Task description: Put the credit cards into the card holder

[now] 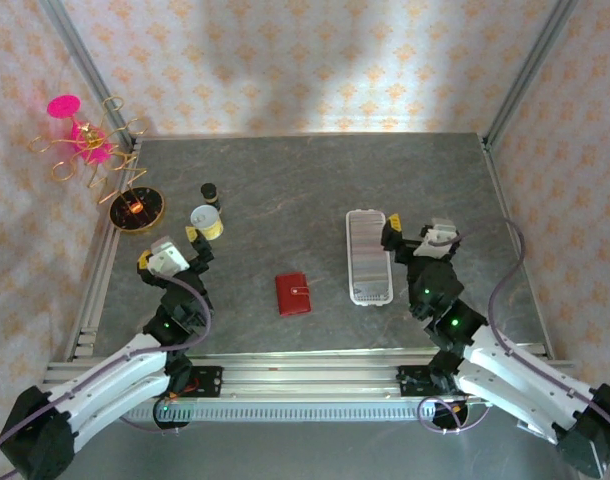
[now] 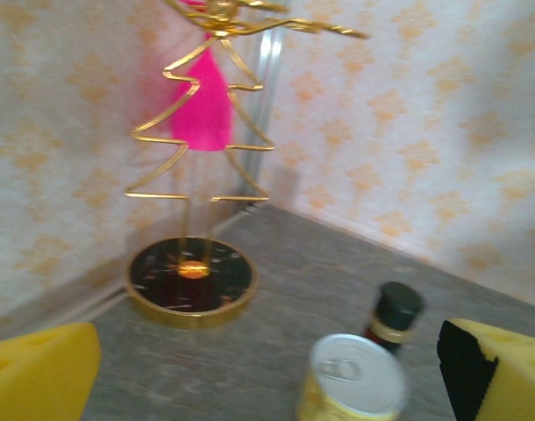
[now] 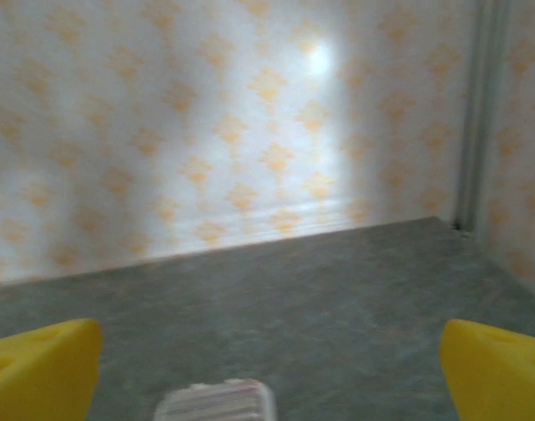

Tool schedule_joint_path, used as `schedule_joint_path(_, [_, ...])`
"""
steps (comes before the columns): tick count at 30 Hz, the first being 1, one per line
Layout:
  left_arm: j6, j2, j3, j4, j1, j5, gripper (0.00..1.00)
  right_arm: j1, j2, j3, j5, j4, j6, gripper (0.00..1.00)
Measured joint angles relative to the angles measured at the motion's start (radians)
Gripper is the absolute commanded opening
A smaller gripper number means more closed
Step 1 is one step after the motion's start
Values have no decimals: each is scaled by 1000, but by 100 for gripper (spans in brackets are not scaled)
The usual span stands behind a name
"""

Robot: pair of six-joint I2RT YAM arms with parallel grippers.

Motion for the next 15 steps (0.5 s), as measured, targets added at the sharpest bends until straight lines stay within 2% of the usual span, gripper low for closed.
schedule_joint_path(3, [40, 66, -46, 105, 107, 29, 99, -130, -18, -90, -47, 57, -46, 100])
schedule_joint_path(7, [22, 136, -56, 141, 272, 127, 99, -306, 14, -166, -117, 116, -38, 100])
schedule_joint_path(11, [-35, 229, -63, 178, 394, 227, 99, -406, 101, -225, -184, 199, 3, 100])
schedule_joint_path(15, [-71, 365, -66, 212, 460, 328, 99, -462, 214, -294, -258, 320, 49, 100])
